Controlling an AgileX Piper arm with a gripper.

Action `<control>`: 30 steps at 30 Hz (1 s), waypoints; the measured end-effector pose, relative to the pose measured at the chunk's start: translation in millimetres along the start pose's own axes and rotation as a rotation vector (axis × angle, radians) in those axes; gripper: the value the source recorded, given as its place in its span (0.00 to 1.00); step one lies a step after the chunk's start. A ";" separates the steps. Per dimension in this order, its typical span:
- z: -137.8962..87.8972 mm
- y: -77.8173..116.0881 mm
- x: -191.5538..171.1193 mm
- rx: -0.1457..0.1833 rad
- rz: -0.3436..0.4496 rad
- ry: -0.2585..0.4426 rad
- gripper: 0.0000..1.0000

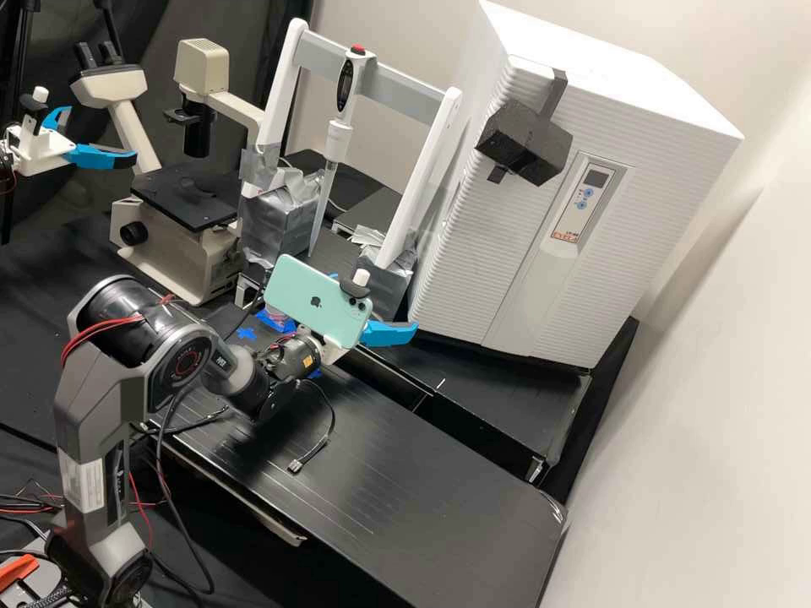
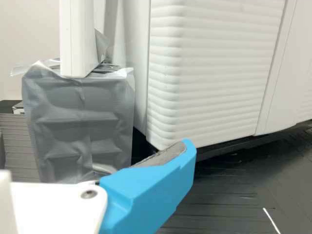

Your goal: Open the door

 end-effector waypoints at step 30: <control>-31.2 103.6 -9.7 0.068 0.280 0.110 1.00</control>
